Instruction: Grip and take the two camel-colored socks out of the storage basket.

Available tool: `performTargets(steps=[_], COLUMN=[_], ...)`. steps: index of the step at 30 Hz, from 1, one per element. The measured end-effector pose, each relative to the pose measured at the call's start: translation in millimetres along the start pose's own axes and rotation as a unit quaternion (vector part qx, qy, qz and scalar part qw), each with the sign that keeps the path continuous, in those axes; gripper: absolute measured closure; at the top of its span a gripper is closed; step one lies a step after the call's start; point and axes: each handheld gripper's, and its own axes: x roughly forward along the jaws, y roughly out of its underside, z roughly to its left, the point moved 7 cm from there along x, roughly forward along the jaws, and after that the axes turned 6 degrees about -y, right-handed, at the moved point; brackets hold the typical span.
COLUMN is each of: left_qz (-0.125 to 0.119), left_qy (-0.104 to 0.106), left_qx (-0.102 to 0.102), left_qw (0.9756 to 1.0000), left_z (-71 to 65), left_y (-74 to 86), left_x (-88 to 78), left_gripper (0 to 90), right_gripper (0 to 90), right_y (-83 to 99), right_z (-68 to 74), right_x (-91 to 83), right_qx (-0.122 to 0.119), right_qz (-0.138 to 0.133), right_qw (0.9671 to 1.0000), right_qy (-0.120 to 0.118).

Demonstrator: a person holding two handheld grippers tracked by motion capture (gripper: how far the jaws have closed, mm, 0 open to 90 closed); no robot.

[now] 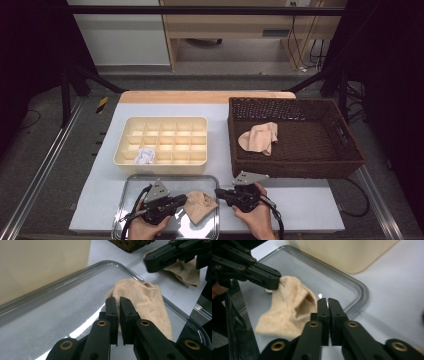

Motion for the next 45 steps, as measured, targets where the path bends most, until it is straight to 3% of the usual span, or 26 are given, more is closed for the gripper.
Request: performTargets(steps=[7, 10, 14, 19, 29, 35, 39, 45], left_qz=[0.008, 0.008, 0.008, 0.005, 0.001, 0.001, 0.002, 0.001], left_qy=[0.002, 0.001, -0.001, 0.0, -0.005, -0.01, -0.011, -0.017], left_qx=[0.022, 0.025, 0.025, 0.019, 0.003, -0.007, -0.008, -0.007], left_qw=[0.9997, 0.9996, 0.9997, 0.9998, 1.0, 0.9999, 0.9999, 0.9998], left_z=[-11.6, -12.2, -11.4, -7.4, 4.1, 11.9, 13.3, 16.1], left_y=[0.2, 0.4, 0.2, -0.4, 2.8, 5.3, 6.8, 6.7], left_x=[9.4, 9.7, 9.7, 6.6, -2.5, -6.3, -5.9, -6.2], left_gripper=[84.8, 84.8, 84.8, 84.7, 84.7, 84.7, 84.7, 84.6], right_gripper=[78.1, 79.7, 88.7, 89.6, 89.6, 89.4, 88.5, 84.0], right_y=[0.3, 4.9, 8.7, 8.0, 8.4, 9.1, 8.0, 2.7], right_z=[4.0, 2.3, 3.4, 2.2, -11.4, -11.7, -10.4, -10.5], right_x=[14.3, 17.4, 20.1, 14.1, -7.0, -13.7, -12.6, -18.3], right_qx=[-0.018, -0.022, -0.025, -0.019, 0.001, 0.011, 0.003, 0.004], right_qz=[0.002, 0.022, 0.04, 0.044, 0.037, 0.027, 0.022, -0.005], right_qw=[0.9998, 0.9995, 0.9989, 0.9988, 0.9985, 0.9988, 0.9992, 0.9993], right_qy=[-0.002, 0.005, 0.007, 0.009, 0.041, 0.039, 0.034, 0.037])
